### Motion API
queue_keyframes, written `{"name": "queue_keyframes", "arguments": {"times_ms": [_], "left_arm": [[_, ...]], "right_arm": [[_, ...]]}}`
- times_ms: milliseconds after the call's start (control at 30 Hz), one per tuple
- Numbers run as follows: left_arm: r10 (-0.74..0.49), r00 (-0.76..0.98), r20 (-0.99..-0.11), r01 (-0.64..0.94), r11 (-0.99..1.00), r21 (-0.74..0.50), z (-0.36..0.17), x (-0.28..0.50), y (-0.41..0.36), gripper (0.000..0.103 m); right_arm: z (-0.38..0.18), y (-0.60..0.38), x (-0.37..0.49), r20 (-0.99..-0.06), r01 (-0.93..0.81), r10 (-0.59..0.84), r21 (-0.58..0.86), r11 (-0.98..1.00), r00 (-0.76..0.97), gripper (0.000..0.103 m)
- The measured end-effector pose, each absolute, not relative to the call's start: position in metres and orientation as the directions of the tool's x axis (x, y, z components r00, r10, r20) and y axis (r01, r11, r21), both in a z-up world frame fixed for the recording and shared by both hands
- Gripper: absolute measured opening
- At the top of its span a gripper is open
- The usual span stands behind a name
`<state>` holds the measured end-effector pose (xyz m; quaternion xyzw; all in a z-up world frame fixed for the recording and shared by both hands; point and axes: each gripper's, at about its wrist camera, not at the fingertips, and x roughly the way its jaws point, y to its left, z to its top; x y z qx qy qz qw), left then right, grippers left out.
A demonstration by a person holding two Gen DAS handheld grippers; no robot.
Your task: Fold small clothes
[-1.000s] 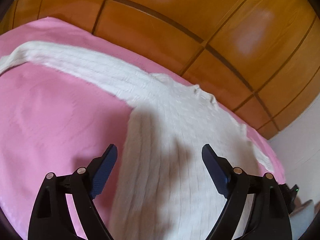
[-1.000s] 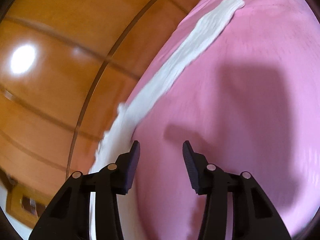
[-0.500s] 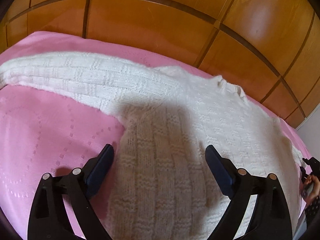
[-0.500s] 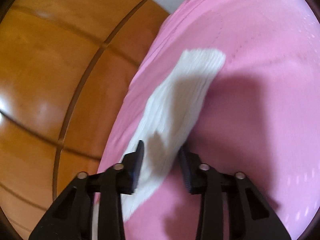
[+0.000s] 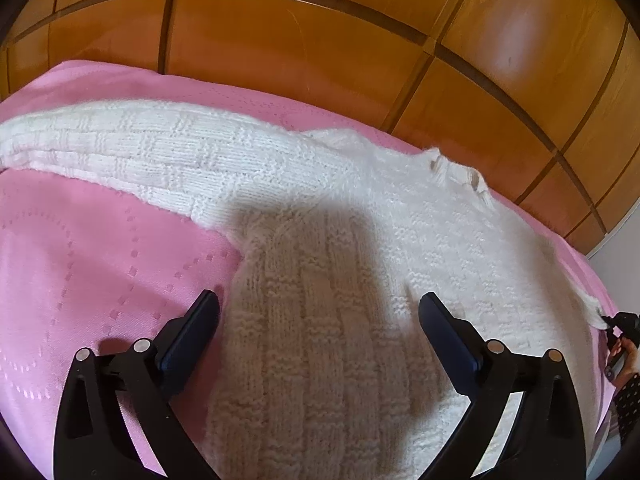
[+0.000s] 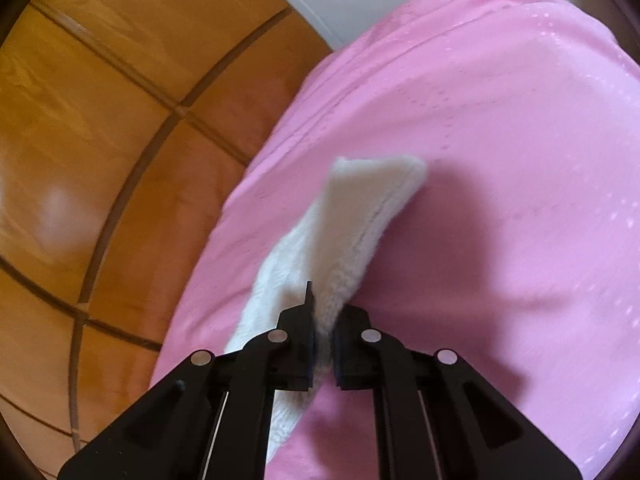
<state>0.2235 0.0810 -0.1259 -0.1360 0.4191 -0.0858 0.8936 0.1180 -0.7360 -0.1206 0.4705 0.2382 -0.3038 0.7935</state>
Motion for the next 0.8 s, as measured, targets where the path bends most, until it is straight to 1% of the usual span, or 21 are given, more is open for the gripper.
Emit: {"name": "queue_keyframes", "arguments": {"times_ms": [133, 200, 267, 367, 500, 667, 800], "left_arm": [[-0.262, 0.632, -0.729, 0.039, 0.951, -0.308, -0.127, 0.223, 0.081, 0.099], [-0.257, 0.63, -0.733, 0.038, 0.953, -0.302, -0.127, 0.224, 0.081, 0.099], [-0.241, 0.626, -0.741, 0.037, 0.959, -0.281, -0.127, 0.225, 0.078, 0.099], [-0.232, 0.624, -0.746, 0.037, 0.963, -0.268, -0.128, 0.225, 0.076, 0.099], [-0.253, 0.628, -0.736, 0.039, 0.955, -0.295, -0.128, 0.225, 0.08, 0.099], [-0.266, 0.632, -0.728, 0.04, 0.949, -0.312, -0.128, 0.224, 0.081, 0.099], [-0.268, 0.633, -0.726, 0.04, 0.948, -0.315, -0.128, 0.223, 0.081, 0.099]], "right_arm": [[-0.125, -0.73, 0.121, -0.698, 0.747, -0.28, 0.561, 0.358, 0.659, 0.006], [-0.118, -0.723, 0.131, -0.711, 0.76, -0.294, 0.525, 0.382, 0.639, 0.006], [-0.108, -0.714, 0.139, -0.706, 0.758, -0.309, 0.502, 0.416, 0.637, 0.006], [-0.086, -0.689, 0.149, -0.67, 0.716, -0.311, 0.489, 0.498, 0.674, 0.006], [-0.056, -0.638, 0.171, -0.63, 0.618, -0.255, 0.464, 0.635, 0.734, 0.006], [-0.034, -0.569, 0.199, -0.596, 0.463, -0.106, 0.486, 0.741, 0.796, 0.006], [-0.027, -0.511, 0.221, -0.59, 0.341, 0.004, 0.473, 0.812, 0.807, 0.006]]}}
